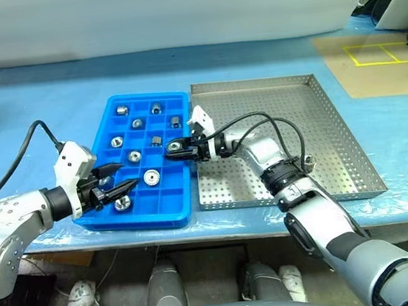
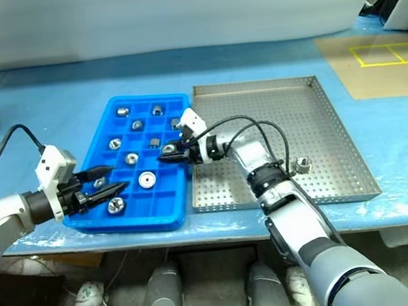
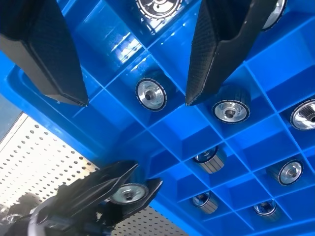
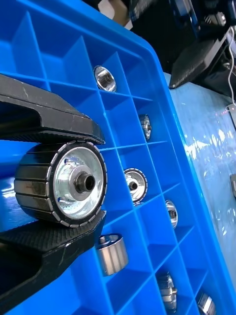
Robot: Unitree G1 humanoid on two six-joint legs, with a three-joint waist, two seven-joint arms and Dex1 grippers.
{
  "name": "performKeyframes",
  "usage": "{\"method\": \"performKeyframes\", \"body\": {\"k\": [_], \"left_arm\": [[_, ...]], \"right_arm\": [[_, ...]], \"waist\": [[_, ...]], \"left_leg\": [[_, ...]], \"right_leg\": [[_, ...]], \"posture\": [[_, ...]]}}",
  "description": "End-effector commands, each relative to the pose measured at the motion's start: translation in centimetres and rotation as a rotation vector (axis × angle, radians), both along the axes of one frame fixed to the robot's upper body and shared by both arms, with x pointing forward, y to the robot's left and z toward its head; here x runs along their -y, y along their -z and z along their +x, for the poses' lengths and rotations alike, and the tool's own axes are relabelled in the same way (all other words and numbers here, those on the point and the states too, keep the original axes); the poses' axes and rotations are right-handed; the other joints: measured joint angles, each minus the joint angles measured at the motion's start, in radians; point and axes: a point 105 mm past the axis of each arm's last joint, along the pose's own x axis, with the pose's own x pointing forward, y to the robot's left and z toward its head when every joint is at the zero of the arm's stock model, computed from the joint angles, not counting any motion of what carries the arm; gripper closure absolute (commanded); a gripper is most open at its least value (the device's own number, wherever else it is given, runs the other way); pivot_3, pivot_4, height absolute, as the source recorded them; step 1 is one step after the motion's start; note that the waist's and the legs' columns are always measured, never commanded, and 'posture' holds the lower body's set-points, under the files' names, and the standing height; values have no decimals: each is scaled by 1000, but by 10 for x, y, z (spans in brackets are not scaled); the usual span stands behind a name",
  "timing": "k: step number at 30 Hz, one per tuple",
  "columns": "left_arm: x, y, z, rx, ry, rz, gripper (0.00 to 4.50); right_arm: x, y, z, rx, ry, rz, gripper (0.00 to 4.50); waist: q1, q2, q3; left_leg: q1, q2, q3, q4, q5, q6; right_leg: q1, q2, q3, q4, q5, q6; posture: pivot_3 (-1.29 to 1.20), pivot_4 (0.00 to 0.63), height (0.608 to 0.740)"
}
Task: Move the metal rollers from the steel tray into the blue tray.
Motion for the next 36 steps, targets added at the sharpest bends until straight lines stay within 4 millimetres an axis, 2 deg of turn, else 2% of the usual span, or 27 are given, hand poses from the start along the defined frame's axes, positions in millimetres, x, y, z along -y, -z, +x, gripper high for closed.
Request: {"method": "performKeyframes", "body": {"k": [1, 3, 5, 9, 14, 16, 18, 23, 29, 32, 36], "left_arm": [[12, -4, -8, 29, 18, -17, 1163], [14, -2, -9, 24, 13, -27, 1163], [14, -1, -7, 22, 15, -27, 1163], [19, -2, -2, 27, 37, -30, 1163], [30, -3, 5, 28, 88, -41, 1163], [36, -5, 8, 30, 119, -53, 1163], [47, -7, 13, 27, 165, -81, 1163], [77, -1, 25, 7, 288, -116, 1163], [122, -1, 44, -23, 408, -233, 1163], [145, 5, 44, -38, 487, -240, 1163], [161, 10, 46, -44, 547, -245, 1163]], "right_arm": [[-3, -8, 10, 85, 45, 4, 2813], [-1, -5, 9, 79, 37, 2, 2813], [1, -5, 9, 80, 35, 8, 2077], [6, -6, 13, 56, 64, 17, 898], [20, -29, 9, 77, 57, 86, 898], [36, -41, 1, 76, 24, 101, 898], [60, -49, -13, 76, -13, 82, 898], [122, -40, -39, 54, 21, -82, 898], [193, -52, -27, 93, 307, -170, 898], [218, -52, -29, 92, 409, -197, 898], [246, -38, -27, 74, 555, -216, 898]], "waist": [[2, 0, 0], [3, 0, 0], [3, 0, 0], [3, 0, 0], [3, 0, 0], [3, 0, 0], [5, 0, 0], [0, -1, -1], [-37, 0, -1], [-53, 0, -1], [-71, 0, -1]], "left_leg": [[0, 0, 0, 0, 0, 0], [0, 0, 0, 0, 0, 0], [0, 0, -1, 0, 0, 0], [0, 0, -1, 0, 1, -1], [0, 0, -1, 1, 1, -2], [0, 0, -1, 1, 1, -1], [-1, -1, -1, 1, 1, -1], [1, -2, 0, 1, 1, -1], [4, -3, 1, 2, 2, -2], [5, -3, 2, 3, 2, -1], [6, -3, 3, 3, 1, 1]], "right_leg": [[0, 0, 0, 0, 0, 0], [0, 0, 0, 0, 0, 0], [0, 0, 0, 0, 0, 0], [0, 0, 1, 1, 0, 0], [0, 1, 1, 1, 0, 0], [0, 1, 2, 1, 0, 0], [0, 1, 1, 1, 0, 1], [2, 1, 3, 1, 3, 4], [2, 1, 6, 1, 1, 2], [4, 1, 7, 1, 2, 3], [4, 2, 8, 0, 2, 2]], "posture": [[353, 150, 740], [350, 150, 740], [342, 150, 740], [315, 150, 740], [251, 150, 740], [229, 150, 740], [181, 150, 740], [86, 150, 740], [-35, 150, 740], [-71, 150, 740], [-124, 150, 740]]}}
